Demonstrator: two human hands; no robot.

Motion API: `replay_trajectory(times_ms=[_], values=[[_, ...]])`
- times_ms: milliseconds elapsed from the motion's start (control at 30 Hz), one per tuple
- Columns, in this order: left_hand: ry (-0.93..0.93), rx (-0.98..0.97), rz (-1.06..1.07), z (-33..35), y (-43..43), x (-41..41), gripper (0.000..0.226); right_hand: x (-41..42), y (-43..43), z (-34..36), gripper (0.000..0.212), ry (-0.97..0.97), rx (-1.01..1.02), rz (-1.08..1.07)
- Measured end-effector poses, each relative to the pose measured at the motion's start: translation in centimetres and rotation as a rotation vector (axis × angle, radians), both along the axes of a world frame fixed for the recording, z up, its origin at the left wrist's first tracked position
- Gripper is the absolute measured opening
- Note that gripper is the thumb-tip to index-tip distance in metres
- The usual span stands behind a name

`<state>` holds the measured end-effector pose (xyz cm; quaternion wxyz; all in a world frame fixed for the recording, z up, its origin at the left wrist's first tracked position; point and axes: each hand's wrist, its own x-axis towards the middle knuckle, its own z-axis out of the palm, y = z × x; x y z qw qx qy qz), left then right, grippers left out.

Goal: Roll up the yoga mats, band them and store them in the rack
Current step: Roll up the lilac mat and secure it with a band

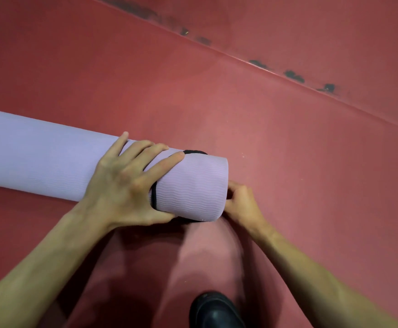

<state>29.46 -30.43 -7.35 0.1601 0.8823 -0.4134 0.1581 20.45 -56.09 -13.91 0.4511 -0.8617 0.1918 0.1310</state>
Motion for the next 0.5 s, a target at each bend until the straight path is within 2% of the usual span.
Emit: replay_trajectory(times_ms=[33,100,200,300,367,433,500], values=[[0.007,-0.001,-0.002,0.1,0.0,0.0,0.088,-0.3,0.2,-0.2,0.042,0.007,-0.086,0.07],[-0.004,-0.017,0.002,0.6,0.1,0.3,0.089,-0.6,0.6,0.5,0.049,-0.023,-0.202,0.072],[-0.022,-0.049,0.021,2.2,0.2,1.2,0.092,-1.0,0.9,1.8,0.057,-0.305,-0.191,-0.117],[-0.008,-0.046,0.029,3.0,0.4,2.0,0.097,-0.7,1.2,2.4,0.031,-0.697,-0.317,-0.014],[0.015,-0.002,0.013,2.6,0.4,2.1,0.101,-1.0,1.3,2.0,0.02,-0.836,-0.451,0.159],[0.037,0.036,0.002,1.8,0.3,2.1,0.104,-2.5,1.3,0.8,0.009,-0.869,-0.515,0.292],[0.078,0.091,-0.006,1.1,0.1,2.3,0.107,-4.6,1.2,-0.4,0.016,-0.802,-0.492,0.368]])
